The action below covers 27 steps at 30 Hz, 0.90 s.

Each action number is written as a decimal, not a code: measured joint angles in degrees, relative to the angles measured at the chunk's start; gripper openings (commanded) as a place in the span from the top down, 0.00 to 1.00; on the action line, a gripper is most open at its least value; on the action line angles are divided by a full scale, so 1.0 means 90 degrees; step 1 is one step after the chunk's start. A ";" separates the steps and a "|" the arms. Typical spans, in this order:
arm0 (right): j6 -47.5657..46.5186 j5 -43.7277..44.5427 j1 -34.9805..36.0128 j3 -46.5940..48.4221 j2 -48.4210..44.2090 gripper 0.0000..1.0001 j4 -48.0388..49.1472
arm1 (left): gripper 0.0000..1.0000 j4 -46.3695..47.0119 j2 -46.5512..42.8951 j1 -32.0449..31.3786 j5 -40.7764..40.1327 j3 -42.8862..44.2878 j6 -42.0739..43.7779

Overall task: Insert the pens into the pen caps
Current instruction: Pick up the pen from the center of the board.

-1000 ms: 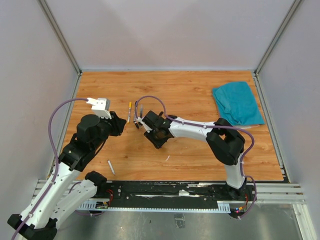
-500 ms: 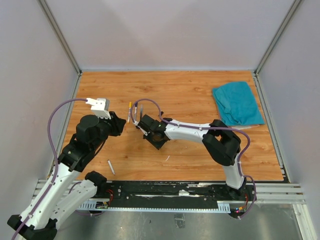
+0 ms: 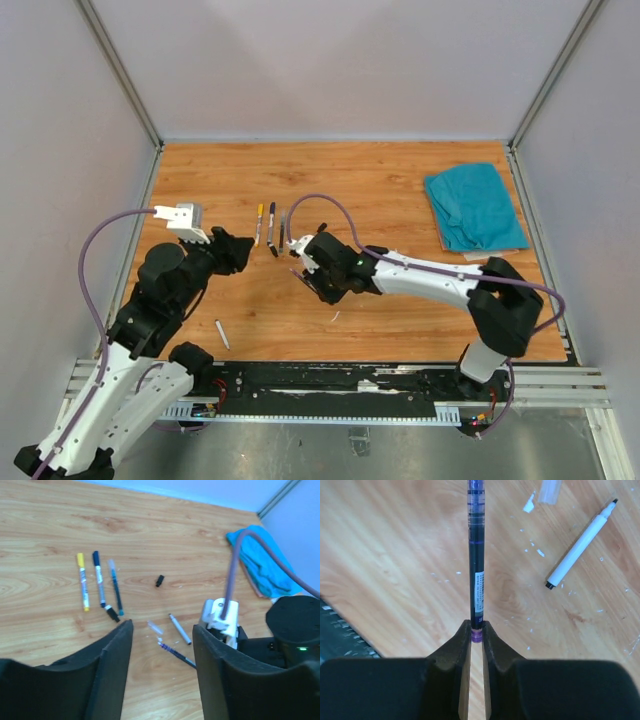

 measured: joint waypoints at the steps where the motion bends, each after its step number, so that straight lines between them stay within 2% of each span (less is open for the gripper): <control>1: 0.0085 -0.0119 0.0000 -0.0170 -0.0270 0.91 0.0182 | 0.39 0.0104 -0.0061 0.0002 0.0051 -0.0075 -0.0092; 4: 0.0442 -0.0639 -0.0053 -0.0663 -0.0940 0.92 0.0855 | 0.33 0.0576 -0.0129 0.0005 0.0437 -0.0476 -0.0491; 6: 0.0714 -0.1073 -0.0097 -0.0913 -0.1156 0.93 0.1311 | 0.25 0.0865 -0.0117 0.0005 0.0716 -0.0770 -0.0731; 11: 0.1591 -0.1783 -0.0272 -0.1496 -0.1324 0.94 0.2429 | 0.23 0.1545 -0.0114 0.0005 0.1333 -0.1537 -0.1423; 16: 0.2487 -0.1994 -0.0427 -0.2067 -0.1649 0.94 0.3337 | 0.23 0.1982 -0.0274 -0.0095 0.1377 -0.2035 -0.1996; 19: 0.2912 -0.1977 -0.0503 -0.2344 -0.1982 0.94 0.3677 | 0.24 0.2188 -0.0282 -0.0444 0.1122 -0.2135 -0.2210; 27: 0.3485 -0.1926 -0.0590 -0.2565 -0.2492 0.94 0.4153 | 0.37 0.2868 0.0634 -0.1443 0.0585 -0.2261 -0.2533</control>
